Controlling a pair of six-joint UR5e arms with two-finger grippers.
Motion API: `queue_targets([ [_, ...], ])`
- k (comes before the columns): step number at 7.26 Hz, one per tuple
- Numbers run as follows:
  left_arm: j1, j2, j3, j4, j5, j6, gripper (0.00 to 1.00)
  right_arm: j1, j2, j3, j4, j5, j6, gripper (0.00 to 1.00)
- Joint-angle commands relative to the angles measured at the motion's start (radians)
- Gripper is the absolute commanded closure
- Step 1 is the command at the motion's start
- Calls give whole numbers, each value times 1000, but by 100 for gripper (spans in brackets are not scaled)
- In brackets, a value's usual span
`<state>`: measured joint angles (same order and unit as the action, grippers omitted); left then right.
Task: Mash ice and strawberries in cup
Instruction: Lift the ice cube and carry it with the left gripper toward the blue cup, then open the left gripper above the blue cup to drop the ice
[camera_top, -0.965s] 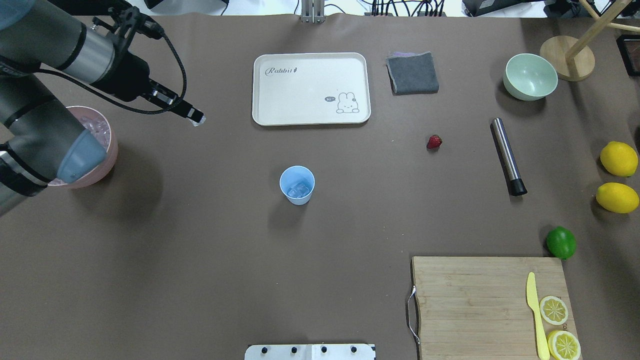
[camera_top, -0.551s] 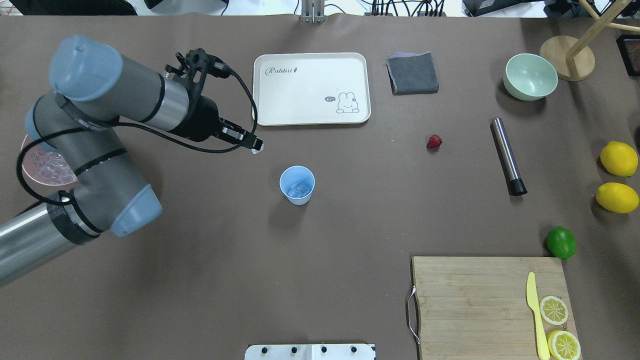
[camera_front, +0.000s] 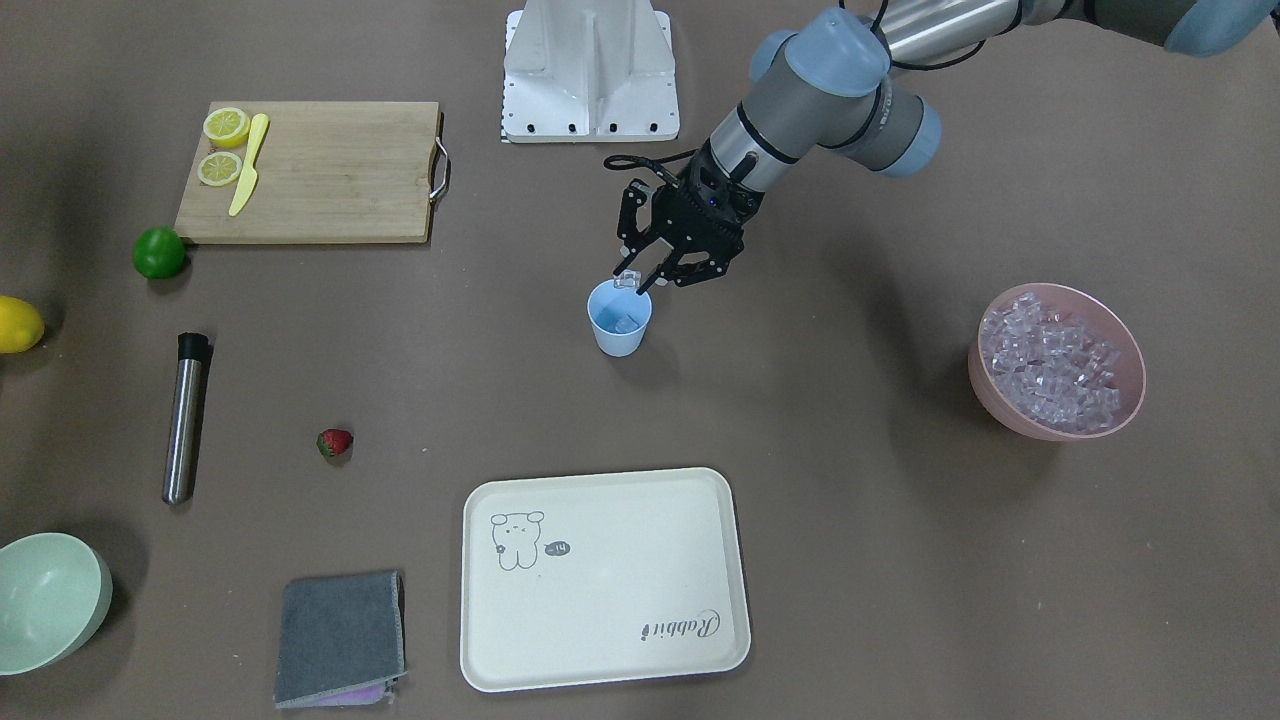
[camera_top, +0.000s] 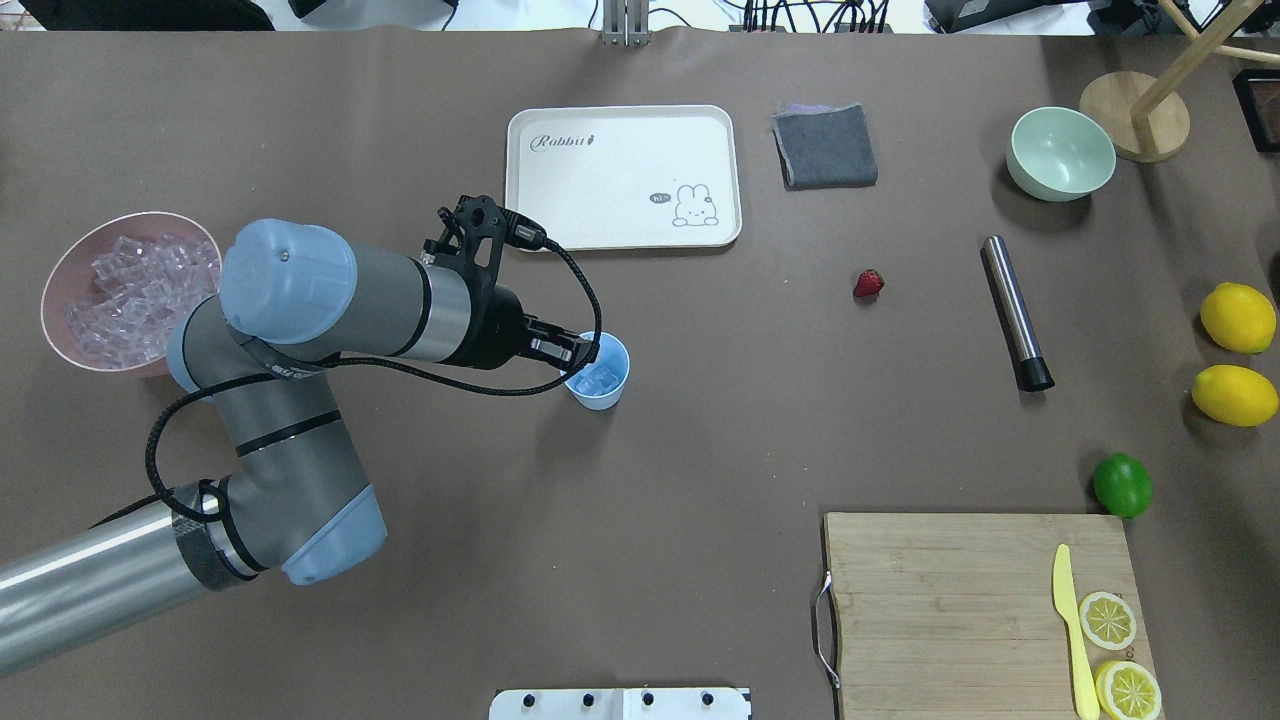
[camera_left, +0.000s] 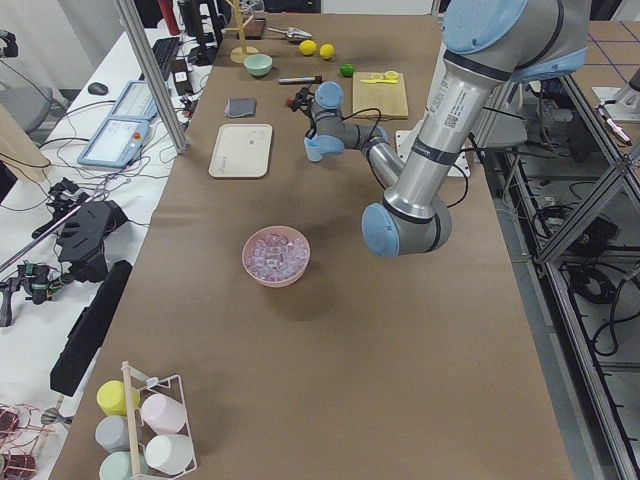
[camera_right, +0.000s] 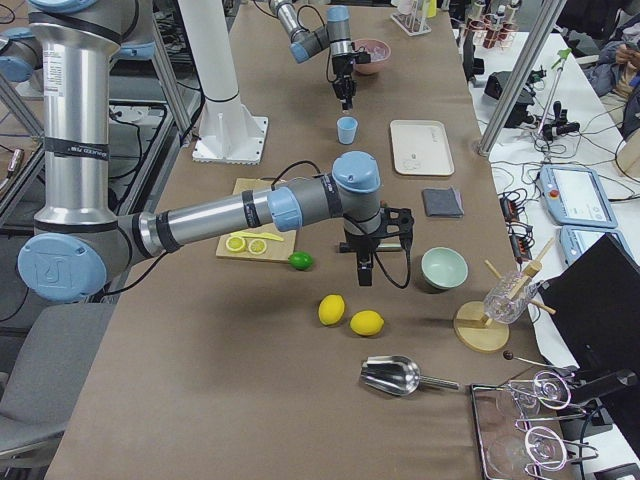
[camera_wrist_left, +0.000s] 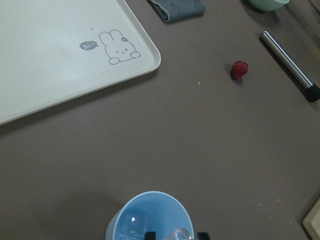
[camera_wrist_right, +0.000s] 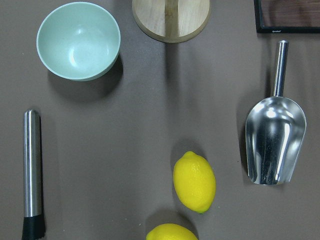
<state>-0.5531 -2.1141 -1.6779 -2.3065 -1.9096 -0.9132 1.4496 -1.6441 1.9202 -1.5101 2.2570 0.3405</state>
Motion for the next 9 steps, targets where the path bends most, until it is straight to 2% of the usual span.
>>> queue_targets([
  [1,18,-1,10,-4,26,7,100,0,-13,8,-1,-1,0,0],
  [6,18,-33,70,-31,41,34,100,2,-13,10,-1,-1,2,0],
  [7,16,-32,69,-31,40,71,86,2,-14,10,-1,1,2,0],
  [8,13,-32,70,-31,40,118,7,3,-19,10,-1,-2,3,0],
  [9,10,-32,70,-31,40,125,3,3,-22,10,-1,-2,3,0],
])
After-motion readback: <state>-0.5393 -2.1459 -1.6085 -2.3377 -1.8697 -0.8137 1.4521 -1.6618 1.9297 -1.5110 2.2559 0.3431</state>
